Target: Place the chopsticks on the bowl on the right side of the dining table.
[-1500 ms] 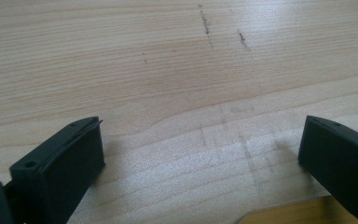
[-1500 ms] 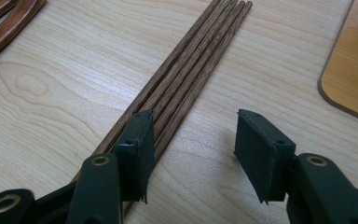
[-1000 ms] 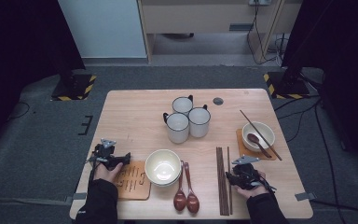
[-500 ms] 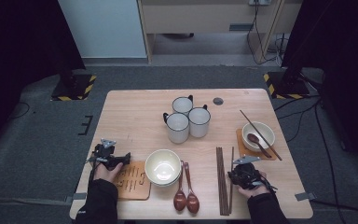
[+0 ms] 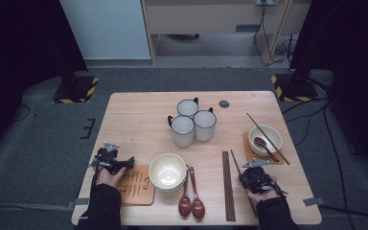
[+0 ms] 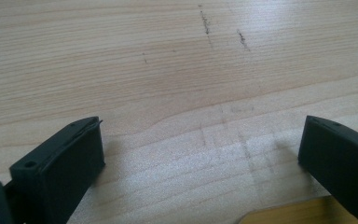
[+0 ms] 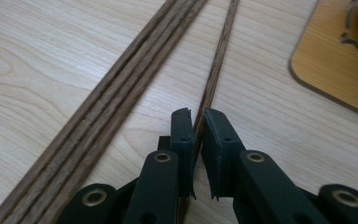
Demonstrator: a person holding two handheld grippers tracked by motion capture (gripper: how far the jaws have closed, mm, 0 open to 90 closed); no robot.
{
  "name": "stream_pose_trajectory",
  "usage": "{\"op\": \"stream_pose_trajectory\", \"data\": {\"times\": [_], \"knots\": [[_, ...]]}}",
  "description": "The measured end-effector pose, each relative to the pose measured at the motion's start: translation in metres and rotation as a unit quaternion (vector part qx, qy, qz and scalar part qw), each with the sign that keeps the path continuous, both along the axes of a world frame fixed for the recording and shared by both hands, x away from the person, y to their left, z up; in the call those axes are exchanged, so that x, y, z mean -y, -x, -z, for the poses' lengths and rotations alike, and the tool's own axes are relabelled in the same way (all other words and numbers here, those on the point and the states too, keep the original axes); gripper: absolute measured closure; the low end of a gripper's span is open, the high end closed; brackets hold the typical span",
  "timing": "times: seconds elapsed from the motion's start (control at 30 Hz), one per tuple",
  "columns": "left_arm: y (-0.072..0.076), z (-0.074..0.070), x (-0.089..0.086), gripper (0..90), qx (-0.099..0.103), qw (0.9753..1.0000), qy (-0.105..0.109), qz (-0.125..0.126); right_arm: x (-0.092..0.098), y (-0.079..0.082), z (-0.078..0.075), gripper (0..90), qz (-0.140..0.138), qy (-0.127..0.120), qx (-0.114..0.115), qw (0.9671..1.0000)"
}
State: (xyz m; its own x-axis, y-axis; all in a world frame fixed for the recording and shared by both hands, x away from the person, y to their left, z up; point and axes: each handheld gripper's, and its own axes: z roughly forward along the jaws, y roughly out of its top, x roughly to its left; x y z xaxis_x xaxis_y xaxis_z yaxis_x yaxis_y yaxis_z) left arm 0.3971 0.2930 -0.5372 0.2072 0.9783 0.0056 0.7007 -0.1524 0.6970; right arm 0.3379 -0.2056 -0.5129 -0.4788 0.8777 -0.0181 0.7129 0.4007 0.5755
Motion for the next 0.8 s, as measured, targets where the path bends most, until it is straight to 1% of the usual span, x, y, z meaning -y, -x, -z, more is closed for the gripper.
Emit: {"op": "stream_pose_trajectory", "data": {"times": [0.17, 0.4, 0.5, 0.57, 0.63, 0.8], "knots": [[0.000, 0.000, 0.000, 0.0, 0.000, 1.0000, 0.000, 0.000, 0.006, -0.002, 0.000, 83.5, 0.012, 0.000, -0.001, 0.9999], [0.000, 0.000, 0.000, 0.0, 0.000, 1.0000, 0.000, 0.000, 0.012, -0.005, -0.001, 84.2, 0.017, 0.000, -0.004, 0.9998], [0.000, 0.000, 0.000, 0.0, 0.000, 1.0000, 0.000, 0.000, 0.015, -0.007, -0.002, 84.3, 0.019, 0.005, 0.003, 0.9998], [0.000, 0.000, 0.000, 0.0, 0.000, 1.0000, 0.000, 0.000, 0.017, -0.009, -0.002, 84.3, 0.020, 0.000, 0.003, 0.9998], [0.000, 0.000, 0.000, 0.0, 0.000, 1.0000, 0.000, 0.000, 0.018, -0.012, -0.002, 84.3, 0.015, 0.001, 0.007, 0.9999], [0.000, 0.000, 0.000, 0.0, 0.000, 1.0000, 0.000, 0.000, 0.016, -0.014, 0.000, 84.2, 0.010, 0.002, 0.003, 0.9999]]}}
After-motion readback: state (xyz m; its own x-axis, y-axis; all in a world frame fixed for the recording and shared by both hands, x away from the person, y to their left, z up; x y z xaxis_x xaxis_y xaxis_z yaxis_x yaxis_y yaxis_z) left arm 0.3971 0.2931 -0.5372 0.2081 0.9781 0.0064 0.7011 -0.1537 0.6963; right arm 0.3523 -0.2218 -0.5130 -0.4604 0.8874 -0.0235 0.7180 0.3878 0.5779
